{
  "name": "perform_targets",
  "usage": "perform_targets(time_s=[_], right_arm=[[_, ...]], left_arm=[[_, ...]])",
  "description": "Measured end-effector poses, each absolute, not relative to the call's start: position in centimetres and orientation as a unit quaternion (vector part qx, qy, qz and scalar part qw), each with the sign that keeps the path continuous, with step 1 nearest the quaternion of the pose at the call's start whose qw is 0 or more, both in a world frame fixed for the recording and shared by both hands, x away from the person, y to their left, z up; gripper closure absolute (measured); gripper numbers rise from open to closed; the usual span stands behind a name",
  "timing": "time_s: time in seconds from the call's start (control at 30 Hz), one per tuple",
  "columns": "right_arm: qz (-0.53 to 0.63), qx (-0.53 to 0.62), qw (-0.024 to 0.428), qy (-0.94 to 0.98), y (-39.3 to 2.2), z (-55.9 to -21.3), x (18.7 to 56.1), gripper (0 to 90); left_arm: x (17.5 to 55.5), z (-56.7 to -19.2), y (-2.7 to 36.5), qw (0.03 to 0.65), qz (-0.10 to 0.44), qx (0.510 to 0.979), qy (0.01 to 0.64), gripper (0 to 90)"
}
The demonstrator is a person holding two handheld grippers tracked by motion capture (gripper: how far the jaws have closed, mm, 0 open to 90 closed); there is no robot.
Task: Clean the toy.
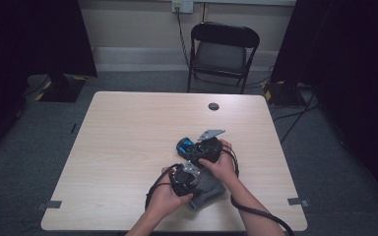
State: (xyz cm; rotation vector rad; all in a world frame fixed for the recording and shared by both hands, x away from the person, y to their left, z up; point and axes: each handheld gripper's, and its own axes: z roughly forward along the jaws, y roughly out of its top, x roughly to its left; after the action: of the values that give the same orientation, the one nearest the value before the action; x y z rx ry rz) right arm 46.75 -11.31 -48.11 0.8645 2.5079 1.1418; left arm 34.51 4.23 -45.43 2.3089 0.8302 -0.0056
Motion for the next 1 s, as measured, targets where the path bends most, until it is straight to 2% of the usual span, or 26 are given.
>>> perform_targets(time_s=[0.27,0.6,0.8,1.0], right_arm=[[0.387,0.297,0.128,0.863,-11.4,-48.0,46.5,41.9],[0.386,0.297,0.130,0.864,-11.4,-48.0,46.5,41.9],[0.386,0.297,0.130,0.864,-11.4,-48.0,46.5,41.9],[0.389,0.295,0.130,0.863,-11.5,-48.1,46.5,41.9]], left_arm=[[35.1,-44.3,7.2,0.335,0.020,0.874,0.351,76.1],[36.6,-42.8,12.9,0.344,0.069,0.838,0.417,76.2],[37.9,-43.2,15.6,0.338,0.101,0.812,0.466,76.2],[39.6,-44.6,16.5,0.323,0.120,0.785,0.515,76.1]])
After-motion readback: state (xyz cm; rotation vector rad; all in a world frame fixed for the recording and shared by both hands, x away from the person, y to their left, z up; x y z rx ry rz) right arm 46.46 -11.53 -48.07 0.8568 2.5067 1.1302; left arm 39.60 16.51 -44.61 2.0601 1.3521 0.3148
